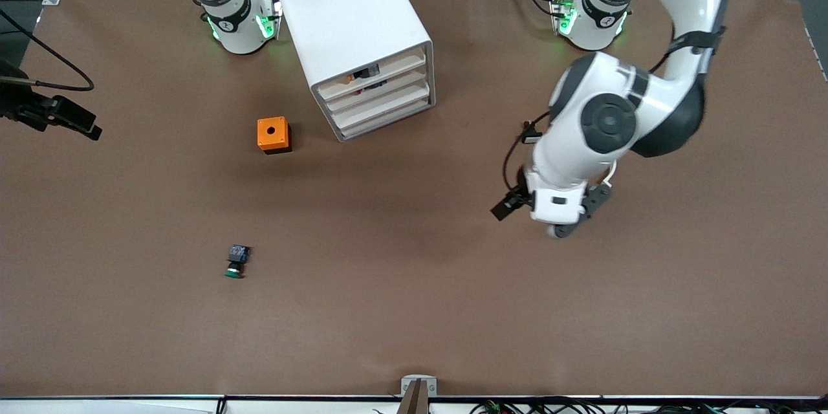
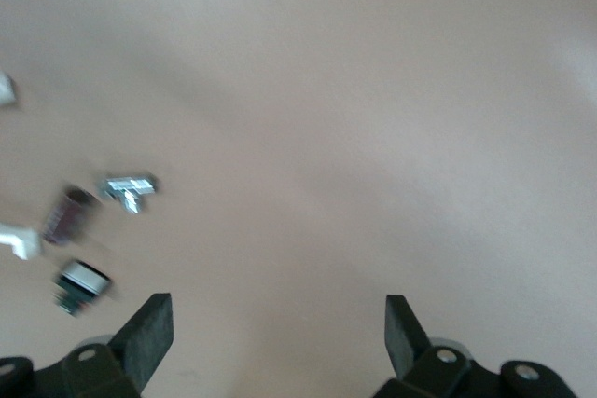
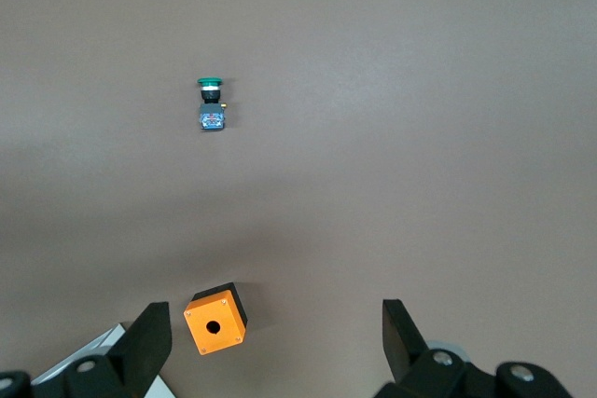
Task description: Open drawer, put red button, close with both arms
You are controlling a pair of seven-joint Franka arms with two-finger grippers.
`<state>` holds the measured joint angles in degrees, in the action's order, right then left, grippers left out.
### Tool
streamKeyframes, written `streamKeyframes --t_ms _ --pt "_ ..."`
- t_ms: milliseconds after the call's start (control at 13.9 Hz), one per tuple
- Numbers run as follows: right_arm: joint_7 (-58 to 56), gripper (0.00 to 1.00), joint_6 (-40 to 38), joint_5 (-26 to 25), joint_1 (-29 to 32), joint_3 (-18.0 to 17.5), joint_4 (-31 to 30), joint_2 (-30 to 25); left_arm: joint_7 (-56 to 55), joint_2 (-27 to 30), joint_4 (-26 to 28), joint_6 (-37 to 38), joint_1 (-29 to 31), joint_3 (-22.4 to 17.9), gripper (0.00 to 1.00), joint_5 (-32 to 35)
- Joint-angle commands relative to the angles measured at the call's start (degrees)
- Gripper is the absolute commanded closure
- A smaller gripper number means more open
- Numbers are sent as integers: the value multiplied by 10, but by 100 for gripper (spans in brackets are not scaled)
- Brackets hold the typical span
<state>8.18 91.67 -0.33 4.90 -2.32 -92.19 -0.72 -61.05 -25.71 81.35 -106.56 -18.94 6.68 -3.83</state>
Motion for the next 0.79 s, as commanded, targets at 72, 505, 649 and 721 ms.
streamKeyframes --t_ms 72,505,649,721 --pt "2 0 11 -13 16 -12 -13 -10 76 34 -6 59 37 4 0 21" --pt "2 0 11 -13 10 -12 -15 -11 171 78 -9 129 65 -1 0 60" --pt "2 0 11 -13 12 -11 -14 -10 216 97 -9 137 86 0 0 60" --pt "1 0 11 -13 13 -11 -14 -10 233 108 -9 138 92 0 0 60"
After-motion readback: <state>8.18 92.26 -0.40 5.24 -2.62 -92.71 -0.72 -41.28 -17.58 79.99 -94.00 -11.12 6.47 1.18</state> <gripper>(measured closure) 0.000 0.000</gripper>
